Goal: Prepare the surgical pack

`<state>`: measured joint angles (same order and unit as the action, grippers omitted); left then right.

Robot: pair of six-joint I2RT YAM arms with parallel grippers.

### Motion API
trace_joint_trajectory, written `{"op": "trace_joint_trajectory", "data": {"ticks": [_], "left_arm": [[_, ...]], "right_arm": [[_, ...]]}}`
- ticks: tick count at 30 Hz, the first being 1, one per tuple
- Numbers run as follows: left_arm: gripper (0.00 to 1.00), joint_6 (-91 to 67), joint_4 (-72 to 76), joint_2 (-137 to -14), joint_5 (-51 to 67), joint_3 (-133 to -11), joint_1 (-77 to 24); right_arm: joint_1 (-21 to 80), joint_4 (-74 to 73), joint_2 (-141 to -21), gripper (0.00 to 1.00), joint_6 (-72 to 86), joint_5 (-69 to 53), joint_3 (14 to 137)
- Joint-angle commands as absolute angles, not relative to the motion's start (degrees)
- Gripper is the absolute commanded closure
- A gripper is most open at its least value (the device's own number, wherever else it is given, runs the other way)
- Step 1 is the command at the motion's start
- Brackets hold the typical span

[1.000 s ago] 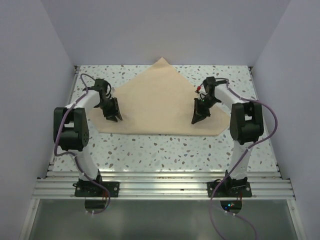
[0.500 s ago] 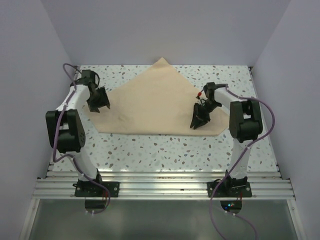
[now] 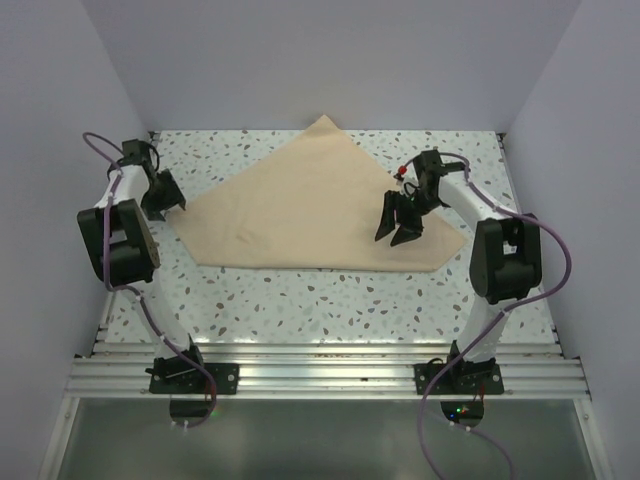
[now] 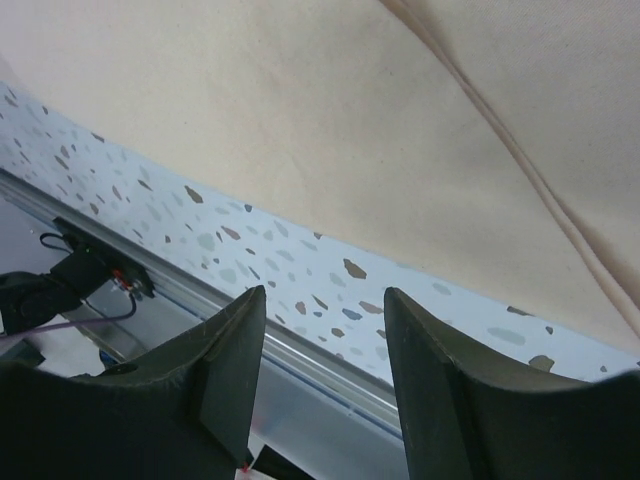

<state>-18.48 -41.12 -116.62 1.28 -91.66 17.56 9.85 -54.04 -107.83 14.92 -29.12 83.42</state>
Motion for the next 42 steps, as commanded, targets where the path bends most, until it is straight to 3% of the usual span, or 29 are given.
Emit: {"op": "trace_joint_trajectory", "data": {"ticks": [1, 4, 10, 16, 19, 20, 22, 23, 24, 29, 31, 36, 42], "left_arm": [[0.36, -16.2, -36.6, -118.8, 2.4, -93.6, 18.0], [0.41, -16.0, -38.5, -121.6, 0.2, -95.0, 18.3], [0.41, -13.0, -37.0, -123.2, -3.4, -94.2, 18.4], [0.46, -12.1, -35.3, -124.9, -0.3, -93.1, 18.4], [0.57, -12.8, -33.1, -124.3, 4.7, -90.8, 18.4], [0.70, -13.0, -32.5, -123.8, 5.5, -90.3, 18.4], [0.81, -13.4, -31.4, -122.3, 7.8, -88.9, 18.3], [0.97, -13.4, -31.4, -122.0, 8.6, -88.8, 18.4], [1.00, -13.8, -31.5, -121.6, 9.6, -88.9, 18.4], [1.00, -16.5, -33.7, -116.1, 12.9, -89.0, 16.8], [1.00, -18.1, -35.9, -112.8, 12.9, -89.4, 15.6], [1.00, -23.4, -41.5, -105.3, 9.4, -90.3, 9.3], [1.00, -31.8, -45.4, -99.1, 9.6, -91.1, 1.8]], "right_arm": [[9.9, -55.3, -104.2, 0.45, 13.4, -31.4, 82.1], [9.7, -56.5, -102.9, 0.45, 12.7, -30.8, 81.9], [9.1, -56.8, -101.8, 0.44, 12.7, -31.4, 81.0], [8.9, -57.0, -102.2, 0.43, 12.8, -30.4, 80.7], [8.7, -57.4, -102.5, 0.43, 12.8, -29.6, 80.9], [8.8, -57.4, -102.6, 0.43, 12.9, -29.4, 80.8], [8.8, -57.7, -103.4, 0.43, 13.0, -29.1, 80.2], [8.8, -57.7, -103.7, 0.43, 13.3, -28.5, 79.6], [8.8, -56.9, -104.0, 0.43, 13.5, -28.2, 78.0], [8.8, -53.3, -108.3, 0.50, 14.9, -25.9, 74.3], [8.9, -51.1, -109.8, 0.60, 15.7, -24.8, 73.9], [8.8, -48.7, -115.2, 0.76, 17.0, -23.4, 74.9], [8.7, -49.0, -118.3, 0.80, 16.6, -21.7, 77.8]]}}
